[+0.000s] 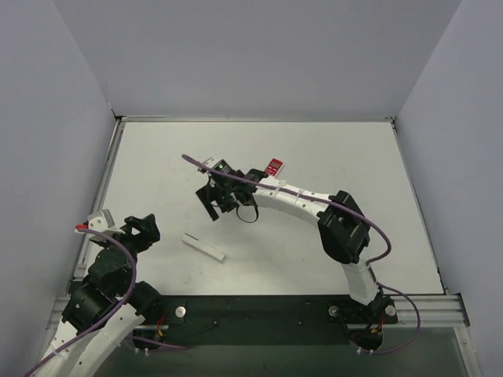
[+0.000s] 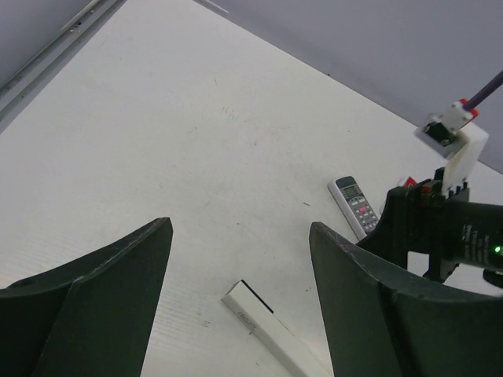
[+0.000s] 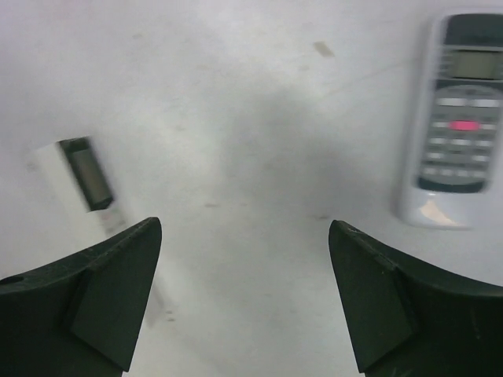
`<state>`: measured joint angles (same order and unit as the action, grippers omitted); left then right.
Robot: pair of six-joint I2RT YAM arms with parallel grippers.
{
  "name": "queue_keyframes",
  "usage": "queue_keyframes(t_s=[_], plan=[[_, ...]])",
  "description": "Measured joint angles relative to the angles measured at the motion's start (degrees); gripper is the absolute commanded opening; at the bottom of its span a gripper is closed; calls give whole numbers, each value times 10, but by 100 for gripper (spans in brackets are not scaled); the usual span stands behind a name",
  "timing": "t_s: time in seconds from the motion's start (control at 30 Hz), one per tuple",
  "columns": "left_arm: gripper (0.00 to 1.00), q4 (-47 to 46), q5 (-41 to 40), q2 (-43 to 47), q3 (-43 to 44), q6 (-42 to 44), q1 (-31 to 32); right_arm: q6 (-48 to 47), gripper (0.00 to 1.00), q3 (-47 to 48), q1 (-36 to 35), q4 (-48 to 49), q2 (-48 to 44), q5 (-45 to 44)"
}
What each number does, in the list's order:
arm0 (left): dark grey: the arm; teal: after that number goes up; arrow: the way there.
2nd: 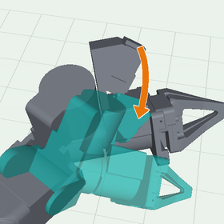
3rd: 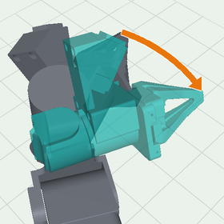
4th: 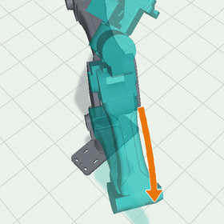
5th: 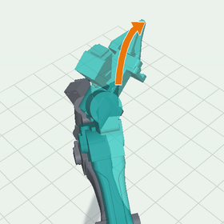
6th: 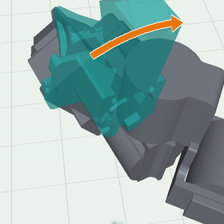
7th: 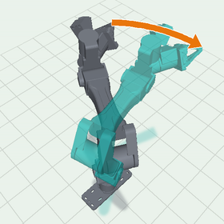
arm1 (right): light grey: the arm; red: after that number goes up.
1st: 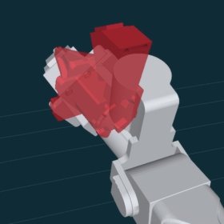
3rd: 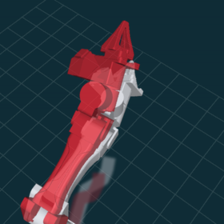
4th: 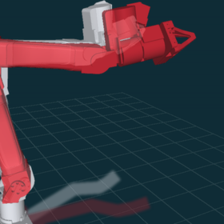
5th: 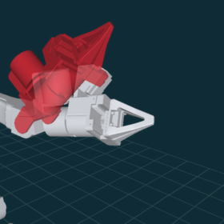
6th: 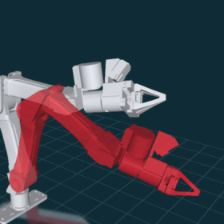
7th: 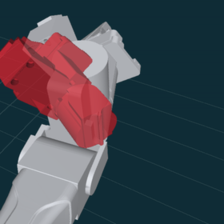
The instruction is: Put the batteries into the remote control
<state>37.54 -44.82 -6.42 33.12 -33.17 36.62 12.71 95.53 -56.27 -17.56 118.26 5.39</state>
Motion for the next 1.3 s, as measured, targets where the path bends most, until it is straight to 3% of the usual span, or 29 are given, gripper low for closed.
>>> queue_keyframes(t_s=[0.3,0.7,0.73,0.83,0.87,0.97,1.07,1.27,1.3], plan=[[81,-2,14,0,0,5,-12,-75,83,-18,141,7,-9,-83],[81,-16,52,-5,-8,14,-35,-104,75,-15,150,8,72,-27],[81,-17,57,-6,-9,15,-38,-105,73,-14,150,9,72,-23],[81,-24,80,-13,-13,21,-46,-105,53,-14,150,14,74,-16],[82,-27,89,-17,-14,23,-48,-106,41,-14,150,16,75,-15],[85,-51,134,-28,-26,34,-50,-104,23,-23,150,33,72,-8],[87,-85,193,-39,-49,39,-50,-97,16,-68,151,64,45,8],[89,-202,306,-88,-107,25,-51,-61,14,-229,151,104,-85,86],[93,-233,325,-101,-117,20,-51,-51,14,-255,151,113,-116,103]])
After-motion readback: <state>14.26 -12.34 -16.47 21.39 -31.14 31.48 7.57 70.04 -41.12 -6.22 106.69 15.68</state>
